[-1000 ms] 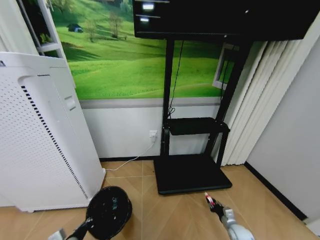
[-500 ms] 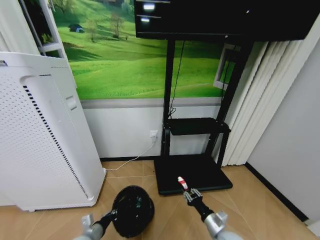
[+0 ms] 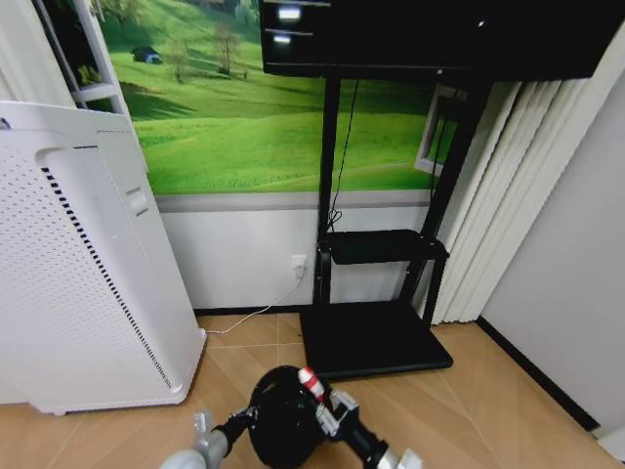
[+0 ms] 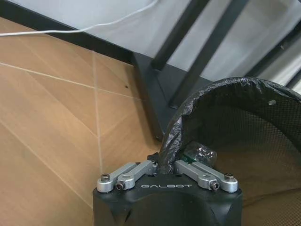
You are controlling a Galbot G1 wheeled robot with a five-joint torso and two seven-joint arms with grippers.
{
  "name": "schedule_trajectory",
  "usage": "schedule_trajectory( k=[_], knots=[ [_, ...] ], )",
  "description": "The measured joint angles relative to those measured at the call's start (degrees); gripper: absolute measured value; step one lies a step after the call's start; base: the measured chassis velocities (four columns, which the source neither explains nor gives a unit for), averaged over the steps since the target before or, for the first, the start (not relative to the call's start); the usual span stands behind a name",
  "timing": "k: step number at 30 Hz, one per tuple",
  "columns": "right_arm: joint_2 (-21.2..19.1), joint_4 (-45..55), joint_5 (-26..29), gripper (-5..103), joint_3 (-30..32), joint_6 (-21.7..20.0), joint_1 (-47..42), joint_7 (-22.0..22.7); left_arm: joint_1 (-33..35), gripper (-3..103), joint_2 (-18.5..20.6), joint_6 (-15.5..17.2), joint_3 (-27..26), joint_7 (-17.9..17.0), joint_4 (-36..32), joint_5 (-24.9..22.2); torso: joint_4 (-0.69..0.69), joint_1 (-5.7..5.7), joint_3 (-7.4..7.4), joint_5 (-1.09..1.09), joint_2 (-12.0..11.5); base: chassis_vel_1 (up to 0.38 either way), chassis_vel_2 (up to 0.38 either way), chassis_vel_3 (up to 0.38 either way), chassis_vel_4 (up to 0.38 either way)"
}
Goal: Pick up the trash bin and place the garbage on the floor into it.
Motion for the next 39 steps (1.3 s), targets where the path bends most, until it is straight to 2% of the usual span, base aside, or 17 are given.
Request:
schedule_trajectory(
  k=[4,11,12,15,16,19,21,24,27,28,29,30,32,33,35,37,39],
  knots=[
    [-0.2,-1.1,-1.3,29,-1.2,0.8,-0.4,-1.2,0.1,2,-0.1,-0.6,0.2,2.5,0.0,1.5,0.00,0.00,0.00,0.00,0.0,0.000,0.000,0.000,0.000],
    [-0.4,-4.1,-1.8,27,-3.0,2.6,0.1,-3.7,1.3,2,-0.5,-2.1,-0.6,3.1,-1.4,2.2,0.00,0.00,0.00,0.00,0.0,0.000,0.000,0.000,0.000],
    [-0.3,-4.8,-1.9,33,-3.4,2.9,0.5,-3.6,1.8,2,-0.7,-2.3,-0.8,3.4,-1.9,2.4,0.00,0.00,0.00,0.00,0.0,0.000,0.000,0.000,0.000],
    [-0.1,-5.5,-1.6,37,-3.7,3.3,1.0,-3.3,2.4,2,-0.8,-2.7,-1.0,3.5,-2.4,2.7,-0.01,0.00,0.00,0.01,0.0,0.000,0.000,0.000,0.000],
    [0.0,-6.1,-1.0,49,-4.0,4.6,1.7,-3.3,2.8,2,-0.8,-3.2,-1.1,3.5,-2.7,3.1,0.00,0.00,0.00,0.00,0.0,0.000,0.000,0.000,0.000],
    [0.1,-6.4,-0.6,54,-4.1,4.9,2.3,-2.9,3.1,2,-0.9,-3.4,-1.4,3.4,-3.0,3.2,0.00,0.00,0.00,0.01,0.0,0.000,0.000,0.000,0.000],
    [0.4,-6.4,0.1,65,-3.5,4.9,2.9,-1.4,3.6,2,-1.0,-3.5,-1.9,3.0,-3.5,3.2,0.00,0.00,0.00,0.00,0.0,0.000,0.000,0.000,0.000],
    [0.7,-6.2,0.5,71,-3.0,4.9,2.8,-0.8,3.7,2,-1.1,-3.6,-2.1,2.7,-3.7,3.2,0.00,0.00,0.00,0.01,0.0,0.000,0.000,0.000,0.000],
    [4.5,-4.2,3.4,87,1.7,4.8,1.4,2.6,4.6,2,-2.7,-5.9,-3.3,-3.9,-5.7,6.3,-0.01,0.00,0.00,0.00,0.0,0.000,0.000,0.000,0.000],
    [4.5,-4.2,3.4,87,1.7,4.8,1.4,2.6,4.6,2,-2.7,-5.9,-3.3,-3.9,-5.7,6.3,-0.01,0.00,0.00,0.00,0.0,0.000,0.000,0.000,0.000],
    [5.4,-3.1,4.2,92,3.4,3.9,0.5,4.6,5.2,2,-3.3,-6.2,-3.9,-7.1,-7.0,6.3,0.00,0.00,0.00,0.02,0.0,0.000,0.000,0.000,0.000],
    [5.4,-3.1,4.2,92,3.4,3.9,0.5,4.6,5.2,2,-3.3,-6.2,-3.9,-7.1,-7.0,6.3,0.00,0.00,0.00,0.02,0.0,0.000,0.000,0.000,0.000],
    [6.9,-0.8,5.1,99,8.2,1.6,-1.4,7.4,6.8,2,-5.6,-8.2,-5.1,-17.2,-9.3,6.4,-0.01,0.00,0.00,-0.01,0.0,0.000,0.000,0.000,0.000],
    [6.9,-0.8,5.1,99,8.2,1.6,-1.4,7.4,6.8,2,-5.6,-8.2,-5.1,-17.2,-9.3,6.4,-0.01,0.00,0.00,-0.01,0.0,0.000,0.000,0.000,0.000],
    [7.5,-0.3,5.3,100,9.7,1.1,-2.0,8.2,7.6,2,-6.7,-9.0,-5.8,-20.0,-9.8,6.8,-0.01,0.00,0.00,0.01,0.0,0.000,0.000,0.000,0.000],
    [9.0,0.9,6.0,100,13.7,0.3,-3.6,10.3,10.2,2,-10.5,-10.4,-8.2,-25.5,-12.1,6.0,0.01,0.00,0.00,0.00,0.0,0.000,0.000,0.000,0.000],
    [9.6,1.4,6.1,100,15.2,0.2,-4.3,10.7,11.0,2,-12.1,-10.6,-9.5,-27.0,-13.1,4.9,0.01,0.00,0.00,0.01,0.0,0.000,0.000,0.000,0.000]
  ],
)
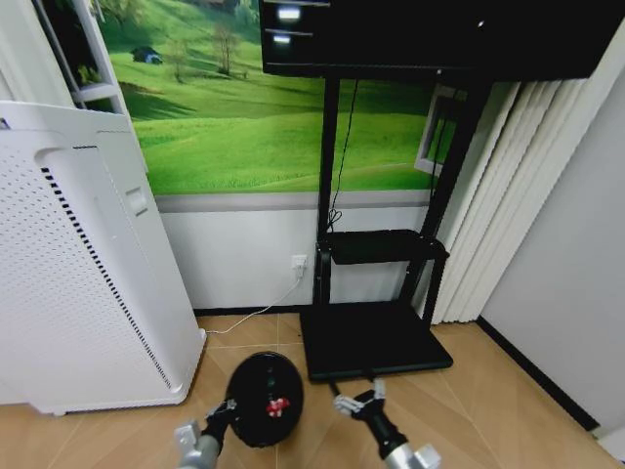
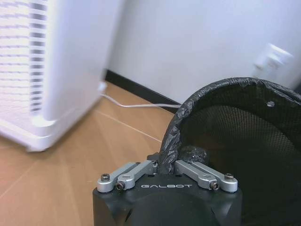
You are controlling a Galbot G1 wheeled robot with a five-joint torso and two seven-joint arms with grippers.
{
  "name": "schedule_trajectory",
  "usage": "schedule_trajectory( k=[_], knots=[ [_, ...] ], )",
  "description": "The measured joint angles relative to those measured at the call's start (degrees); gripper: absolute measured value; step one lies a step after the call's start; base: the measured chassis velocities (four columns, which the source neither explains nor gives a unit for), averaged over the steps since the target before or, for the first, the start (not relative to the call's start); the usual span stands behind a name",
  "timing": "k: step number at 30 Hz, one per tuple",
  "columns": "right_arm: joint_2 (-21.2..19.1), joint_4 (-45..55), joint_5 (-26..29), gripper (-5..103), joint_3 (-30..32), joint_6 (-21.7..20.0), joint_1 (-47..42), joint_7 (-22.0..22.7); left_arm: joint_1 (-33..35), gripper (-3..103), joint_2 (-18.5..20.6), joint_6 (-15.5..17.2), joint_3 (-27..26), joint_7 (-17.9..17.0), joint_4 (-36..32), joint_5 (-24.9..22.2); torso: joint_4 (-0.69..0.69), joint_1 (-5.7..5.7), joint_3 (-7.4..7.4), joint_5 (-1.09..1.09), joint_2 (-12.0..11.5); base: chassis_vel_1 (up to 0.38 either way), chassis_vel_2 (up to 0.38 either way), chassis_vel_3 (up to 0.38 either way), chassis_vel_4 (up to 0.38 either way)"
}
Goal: Pick up the trash bin and place the garbage on the floor into it.
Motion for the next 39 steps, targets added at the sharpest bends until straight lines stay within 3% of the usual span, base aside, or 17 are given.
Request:
schedule_trajectory(
  k=[5,13,19,24,32,39],
  knots=[
    [2.1,1.3,0.5,100,3.8,0.4,-3.6,0.7,0.6,2,-3.2,0.1,-5.5,-3.3,-3.6,-5.1,-0.02,0.00,0.00,0.00,0.0,0.000,0.000,0.000,0.000],
    [2.9,2.6,0.4,100,6.3,1.0,-6.9,0.9,-0.4,2,-4.6,0.4,-10.5,-3.4,-3.7,-8.6,-0.01,0.00,0.00,-0.01,0.0,-0.015,-0.009,0.014,0.011],
    [2.1,0.3,0.4,100,8.9,-1.5,-6.7,5.0,0.3,2,-5.7,1.0,-11.3,-2.6,-3.2,-9.3,0.00,0.00,0.01,0.01,0.0,-0.035,-0.043,0.060,0.042],
    [-0.5,-5.4,3.3,100,13.8,-4.0,-8.7,6.5,2.8,2,-5.6,1.6,-9.3,1.2,-1.6,-7.6,-0.01,0.00,0.00,-0.01,0.0,0.000,0.000,0.000,0.000],
    [-0.3,-12.6,4.5,100,17.9,-5.2,-11.0,6.7,2.6,2,-5.2,1.5,-8.0,4.1,-0.5,-5.8,0.00,0.00,0.00,0.00,0.0,0.000,0.000,0.000,0.000],
    [0.3,-17.3,9.7,100,24.6,-4.8,-13.7,6.0,-0.5,2,-2.3,1.4,-6.3,7.3,0.8,-5.1,-0.02,0.00,0.00,0.01,0.0,0.000,0.000,0.000,0.000]
  ],
)
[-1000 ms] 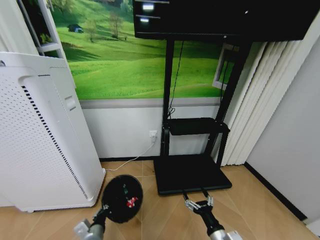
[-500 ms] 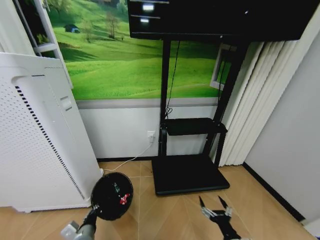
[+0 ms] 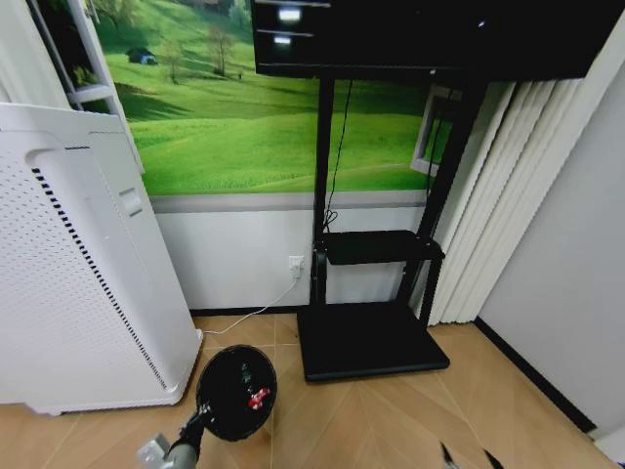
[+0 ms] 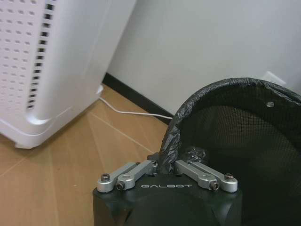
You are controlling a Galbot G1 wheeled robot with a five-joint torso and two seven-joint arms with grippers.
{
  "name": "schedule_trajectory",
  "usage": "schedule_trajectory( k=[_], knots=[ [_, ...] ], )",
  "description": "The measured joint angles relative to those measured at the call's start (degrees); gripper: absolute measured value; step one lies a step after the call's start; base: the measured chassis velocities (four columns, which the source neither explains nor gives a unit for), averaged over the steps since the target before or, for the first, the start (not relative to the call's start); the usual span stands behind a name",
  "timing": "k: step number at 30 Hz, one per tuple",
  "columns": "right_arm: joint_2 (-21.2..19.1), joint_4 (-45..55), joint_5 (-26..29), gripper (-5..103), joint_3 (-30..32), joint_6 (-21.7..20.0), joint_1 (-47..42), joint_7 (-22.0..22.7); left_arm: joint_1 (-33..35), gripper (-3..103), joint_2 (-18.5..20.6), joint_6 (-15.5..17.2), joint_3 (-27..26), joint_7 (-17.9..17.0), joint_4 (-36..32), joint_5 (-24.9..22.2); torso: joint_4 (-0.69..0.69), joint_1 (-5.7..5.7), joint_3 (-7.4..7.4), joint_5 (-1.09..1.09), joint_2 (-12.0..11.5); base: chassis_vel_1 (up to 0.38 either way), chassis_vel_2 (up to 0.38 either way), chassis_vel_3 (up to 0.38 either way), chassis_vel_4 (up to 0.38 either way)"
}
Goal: Pick up the trash bin and place the garbage on the floor into it.
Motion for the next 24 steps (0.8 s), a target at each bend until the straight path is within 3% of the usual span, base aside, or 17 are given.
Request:
schedule_trajectory(
  k=[2,4,7,13,17,24],
  knots=[
    [0.0,-0.1,0.0,100,0.1,0.0,0.0,0.0,0.0,2,0.0,0.0,0.0,0.1,0.0,0.0,0.00,0.00,0.00,0.00,0.0,0.000,0.000,0.000,0.000],
    [1.2,-4.6,0.6,100,5.0,0.3,-1.4,-2.0,-0.5,2,0.4,-0.2,2.5,3.2,1.0,1.5,0.01,0.00,0.00,0.01,0.0,0.000,0.000,0.000,0.000],
    [2.2,-5.8,1.5,100,7.8,0.4,-3.5,-4.8,0.1,2,0.1,-0.6,3.4,4.9,1.4,2.3,0.01,0.00,0.00,0.00,0.0,0.000,0.000,0.000,0.000],
    [4.2,-6.9,0.1,100,8.6,-0.3,-5.9,-8.8,0.7,2,0.1,-1.6,3.3,6.9,3.2,2.6,0.00,0.00,0.00,-0.02,0.0,0.000,0.000,0.000,0.000],
    [4.7,-9.6,-2.7,100,6.9,-0.5,-4.2,-7.9,1.0,2,0.5,-1.9,2.6,7.4,3.5,2.1,0.01,0.00,0.00,-0.01,0.0,0.000,0.000,0.000,0.000],
    [2.5,-18.5,-7.5,100,4.2,-3.5,2.2,-1.1,1.7,2,1.2,-1.5,2.4,7.8,3.3,1.9,0.03,0.00,0.01,0.00,0.0,0.000,0.000,0.000,0.000]
  ],
)
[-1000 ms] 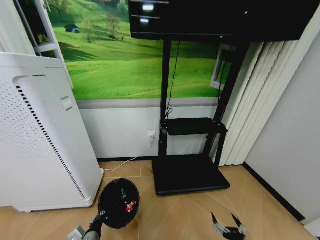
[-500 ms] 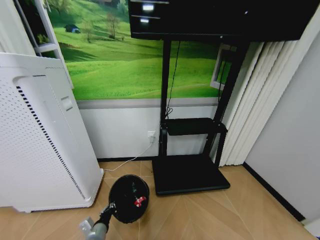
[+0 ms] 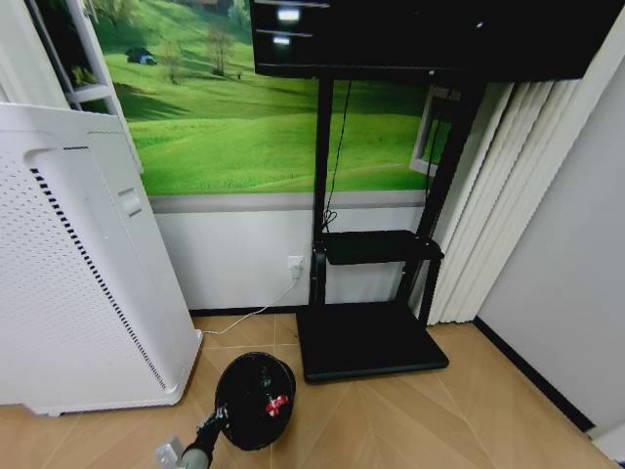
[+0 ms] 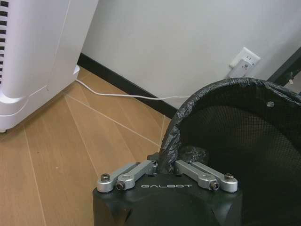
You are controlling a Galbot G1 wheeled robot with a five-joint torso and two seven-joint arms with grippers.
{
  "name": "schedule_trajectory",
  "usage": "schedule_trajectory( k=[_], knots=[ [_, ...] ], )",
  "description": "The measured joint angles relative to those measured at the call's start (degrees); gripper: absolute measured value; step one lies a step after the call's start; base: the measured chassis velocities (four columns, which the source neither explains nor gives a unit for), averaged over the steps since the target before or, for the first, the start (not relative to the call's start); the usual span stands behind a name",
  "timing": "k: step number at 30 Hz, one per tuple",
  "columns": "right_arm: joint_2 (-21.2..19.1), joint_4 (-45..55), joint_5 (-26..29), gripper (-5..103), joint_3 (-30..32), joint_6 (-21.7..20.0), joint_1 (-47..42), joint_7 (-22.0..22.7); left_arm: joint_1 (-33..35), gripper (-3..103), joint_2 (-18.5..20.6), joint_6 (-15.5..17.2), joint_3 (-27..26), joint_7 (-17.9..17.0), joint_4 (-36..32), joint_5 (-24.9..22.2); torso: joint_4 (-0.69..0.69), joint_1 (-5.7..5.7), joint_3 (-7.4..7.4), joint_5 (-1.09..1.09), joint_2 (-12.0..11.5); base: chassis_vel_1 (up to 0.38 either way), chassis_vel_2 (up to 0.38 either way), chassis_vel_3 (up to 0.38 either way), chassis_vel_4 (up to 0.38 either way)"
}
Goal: Pick up the trash bin and place the garbage on the floor into it.
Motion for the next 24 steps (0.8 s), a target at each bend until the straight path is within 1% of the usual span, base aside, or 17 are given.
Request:
schedule_trajectory(
  k=[2,3,4,7,11,12,13,15,16,21,23,24],
  knots=[
    [-0.3,-1.1,0.2,100,0.0,-0.6,0.6,0.6,0.0,2,0.0,0.3,0.1,0.0,-0.2,0.0,-0.02,0.00,0.00,-0.02,0.0,0.000,0.000,0.000,0.000],
    [-0.5,-2.1,0.4,102,0.1,-1.1,1.2,0.9,-0.1,2,0.1,0.5,0.2,0.0,-0.3,0.0,-0.02,0.00,0.00,-0.02,0.0,0.000,0.000,0.000,0.000],
    [-0.9,-3.5,0.6,99,0.1,-1.6,1.8,1.2,-0.2,2,0.1,0.6,0.2,-0.1,-0.3,0.1,-0.02,0.00,0.00,-0.01,0.0,0.000,0.000,0.000,0.000],
    [-1.3,-5.5,0.5,96,-0.1,-2.3,2.7,1.4,-0.2,2,0.1,0.8,0.3,-0.4,-0.5,0.1,-0.01,0.00,0.00,-0.02,0.0,0.000,0.000,0.000,0.000],
    [-1.3,-7.1,0.4,95,-0.2,-2.7,3.2,1.4,0.0,2,0.5,0.9,0.0,-0.5,-0.9,0.1,-0.02,0.00,0.00,-0.01,0.0,0.000,0.000,0.000,0.000],
    [-1.3,-7.9,-0.4,95,-0.2,-2.7,3.4,1.8,0.1,2,0.5,1.0,-0.1,-0.5,-1.0,0.0,-0.02,0.00,0.00,-0.02,0.0,0.000,0.000,0.000,0.000],
    [-1.3,-8.6,-1.4,93,-0.3,-2.3,3.7,1.9,0.2,2,0.6,1.0,-0.2,-0.5,-0.9,0.1,-0.02,0.00,0.00,-0.01,0.0,0.000,0.000,0.000,0.000],
    [-1.3,-8.8,-1.6,92,-0.5,-2.3,3.8,1.9,0.3,2,0.6,1.0,-0.2,-0.4,-0.8,0.1,-0.02,0.00,0.00,-0.01,0.0,0.000,0.000,0.000,0.000],
    [-1.4,-9.0,-1.6,90,-0.9,-2.5,3.9,2.1,0.5,2,0.5,1.0,-0.2,-0.4,-0.6,0.2,-0.02,0.00,0.00,-0.02,0.0,0.000,0.000,0.000,0.000],
    [-1.6,-9.3,-0.6,88,-1.7,-3.5,4.4,2.9,0.6,2,0.3,1.0,0.2,-0.2,-0.4,0.2,-0.02,0.00,0.00,-0.01,0.0,0.000,0.000,0.000,0.000],
    [-2.2,-8.8,0.7,81,-2.3,-4.7,4.4,3.2,0.6,2,0.0,1.0,0.4,0.0,0.1,0.6,-0.02,0.00,0.00,-0.02,0.0,0.000,0.000,0.000,0.000],
    [-2.2,-8.8,0.7,81,-2.3,-4.7,4.4,3.2,0.6,2,0.0,1.0,0.4,0.0,0.1,0.6,-0.02,0.00,0.00,-0.02,0.0,0.000,0.000,0.000,0.000]
  ],
)
